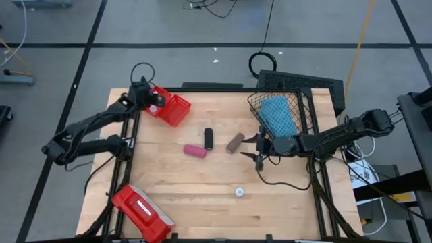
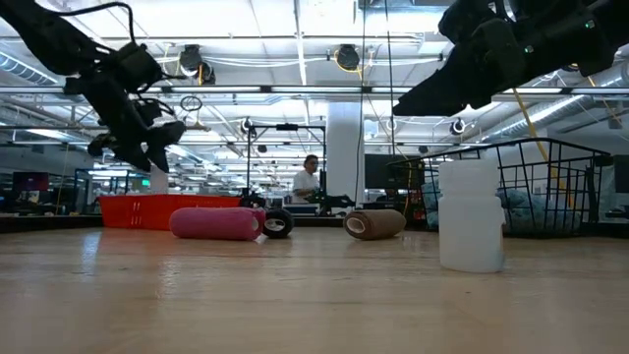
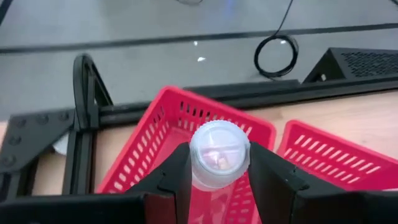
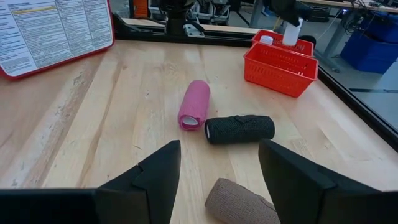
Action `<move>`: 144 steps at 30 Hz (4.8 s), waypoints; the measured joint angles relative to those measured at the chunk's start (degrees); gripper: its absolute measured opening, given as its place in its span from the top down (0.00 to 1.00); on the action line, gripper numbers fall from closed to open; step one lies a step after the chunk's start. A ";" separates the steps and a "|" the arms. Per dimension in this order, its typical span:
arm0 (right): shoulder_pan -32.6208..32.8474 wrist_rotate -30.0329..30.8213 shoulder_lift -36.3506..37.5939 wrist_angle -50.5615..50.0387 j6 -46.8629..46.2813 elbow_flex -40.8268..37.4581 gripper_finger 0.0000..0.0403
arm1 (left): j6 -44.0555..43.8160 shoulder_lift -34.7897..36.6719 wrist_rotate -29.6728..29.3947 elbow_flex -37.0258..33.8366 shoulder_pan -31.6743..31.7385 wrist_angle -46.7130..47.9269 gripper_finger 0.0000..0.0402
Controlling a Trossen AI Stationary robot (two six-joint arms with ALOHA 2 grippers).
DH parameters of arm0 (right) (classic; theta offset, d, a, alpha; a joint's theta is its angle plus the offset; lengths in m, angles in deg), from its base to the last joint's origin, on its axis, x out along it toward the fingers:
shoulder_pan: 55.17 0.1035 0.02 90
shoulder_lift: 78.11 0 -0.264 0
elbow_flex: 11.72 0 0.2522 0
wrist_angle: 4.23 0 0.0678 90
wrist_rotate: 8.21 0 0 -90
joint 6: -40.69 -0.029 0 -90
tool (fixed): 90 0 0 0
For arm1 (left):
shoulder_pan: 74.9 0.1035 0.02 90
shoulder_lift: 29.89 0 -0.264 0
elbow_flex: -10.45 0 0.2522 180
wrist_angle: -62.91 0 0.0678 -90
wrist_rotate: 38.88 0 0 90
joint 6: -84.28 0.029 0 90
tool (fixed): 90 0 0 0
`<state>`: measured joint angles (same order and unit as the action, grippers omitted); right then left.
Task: Pick & place medical supplies in basket/bin
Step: Put the top transparent pill bottle into the left red bin, then put the transparent pill bottle into the left red bin
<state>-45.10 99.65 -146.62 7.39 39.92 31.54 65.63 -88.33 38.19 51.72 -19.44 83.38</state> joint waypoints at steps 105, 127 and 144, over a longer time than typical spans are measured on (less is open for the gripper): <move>24.92 3.67 -41.63 23.35 -15.48 5.16 0.31 | -2.76 0.59 -5.75 0.07 -50.15 -32.19 0.20; 23.69 5.82 -40.95 24.28 -7.00 6.01 0.67 | -9.39 -2.33 -5.03 0.07 -51.06 -33.78 0.20; 6.34 1.67 -23.98 8.55 -9.00 8.48 0.67 | 2.54 -17.91 1.54 31.63 -59.79 5.92 0.20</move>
<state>-38.77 101.32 -170.60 15.95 30.92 40.02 68.18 -106.24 39.73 83.35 -79.24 89.30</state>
